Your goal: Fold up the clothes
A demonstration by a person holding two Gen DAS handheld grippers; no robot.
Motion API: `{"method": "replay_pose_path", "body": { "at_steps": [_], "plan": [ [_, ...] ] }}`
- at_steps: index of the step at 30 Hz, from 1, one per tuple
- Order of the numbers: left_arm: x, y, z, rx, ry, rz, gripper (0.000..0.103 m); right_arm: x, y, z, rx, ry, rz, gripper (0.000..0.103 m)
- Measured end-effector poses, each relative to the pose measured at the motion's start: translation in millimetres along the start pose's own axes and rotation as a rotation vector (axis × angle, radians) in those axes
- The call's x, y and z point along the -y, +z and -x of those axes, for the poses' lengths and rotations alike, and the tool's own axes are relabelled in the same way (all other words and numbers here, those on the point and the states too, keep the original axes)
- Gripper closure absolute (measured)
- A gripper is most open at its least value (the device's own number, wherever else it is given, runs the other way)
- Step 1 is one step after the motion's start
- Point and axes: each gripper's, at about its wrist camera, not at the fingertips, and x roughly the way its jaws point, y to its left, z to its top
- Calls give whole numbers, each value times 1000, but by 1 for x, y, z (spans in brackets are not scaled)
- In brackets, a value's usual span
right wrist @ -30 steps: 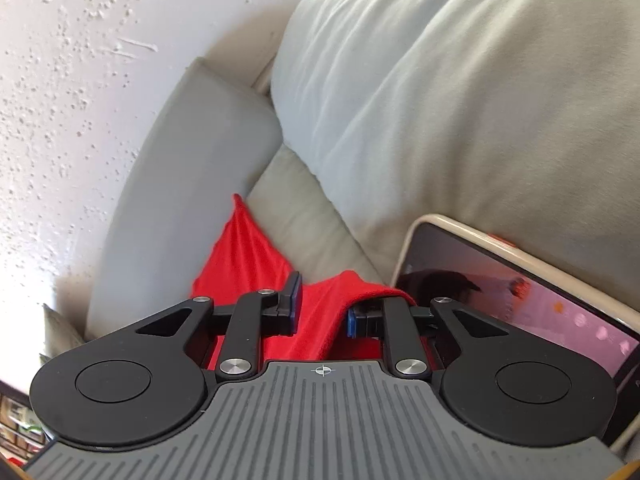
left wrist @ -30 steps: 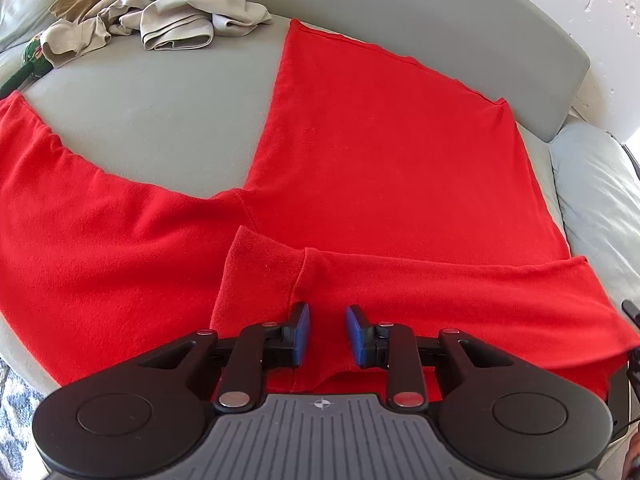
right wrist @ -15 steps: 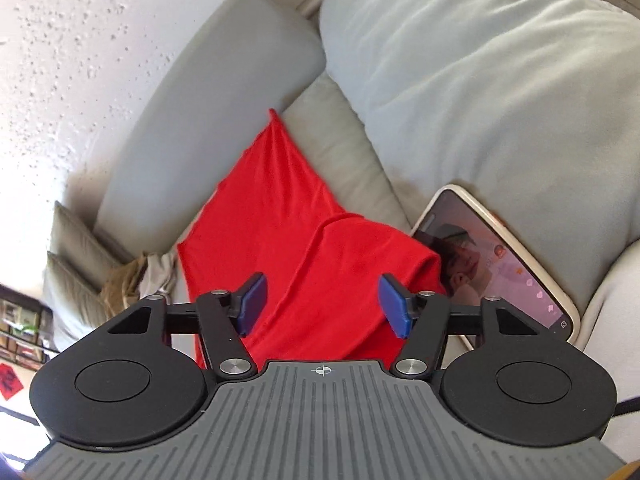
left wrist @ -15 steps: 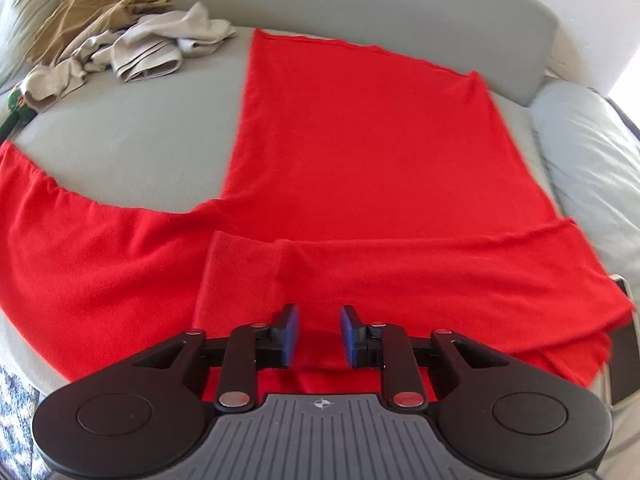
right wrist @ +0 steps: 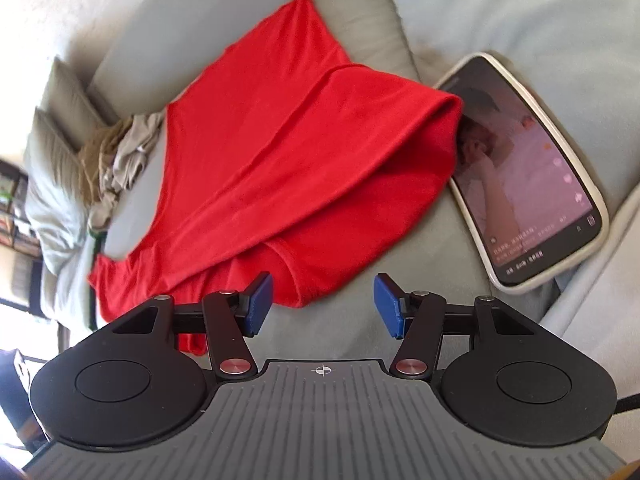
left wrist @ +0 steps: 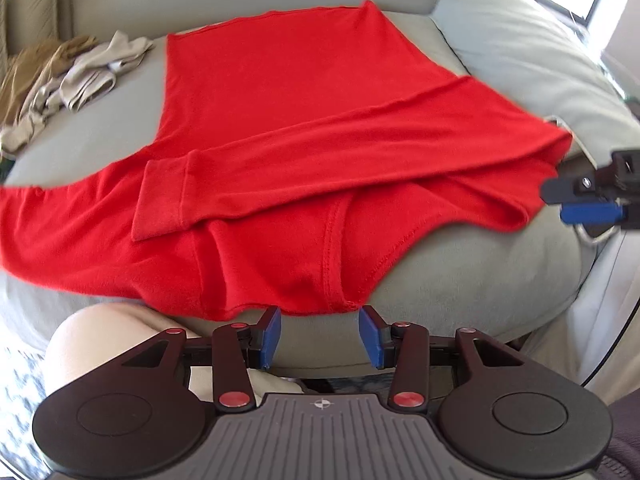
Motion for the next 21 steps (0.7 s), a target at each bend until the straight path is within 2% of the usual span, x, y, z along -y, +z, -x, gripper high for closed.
{"method": "replay_pose_path", "body": {
  "at_steps": [4, 6, 8, 9, 10, 11, 12, 13, 14, 19, 21],
  "plan": [
    [14, 3, -8, 65, 52, -122, 64, -28, -1, -7, 13, -3, 192, 44],
    [16, 5, -17, 68, 80, -151, 72, -41, -4, -15, 8, -15, 296, 45],
    [17, 5, -23, 78, 85, -163, 74, -50, -8, -27, -14, -62, 401, 52],
    [16, 6, -24, 83, 79, -165, 79, -53, -11, -34, -28, -102, 446, 56],
    [16, 5, -23, 85, 66, -163, 91, -54, -15, -38, -26, -131, 485, 61],
    [15, 5, -23, 86, 58, -160, 97, -57, -18, -39, -15, -150, 517, 64],
    [15, 5, -23, 87, 61, -160, 99, -59, -21, -38, -6, -169, 542, 69],
    [15, 5, -21, 87, 61, -160, 100, -62, -22, -36, 1, -185, 560, 86],
    [13, 5, -19, 85, 56, -155, 101, -64, -22, -34, 6, -197, 568, 93],
    [4, 8, -3, 90, 16, -135, 101, -70, -22, -17, 5, -211, 581, 94],
    [1, 8, -13, 50, 16, -131, 101, -70, -21, -20, -32, -197, 572, 94]
  ]
}}
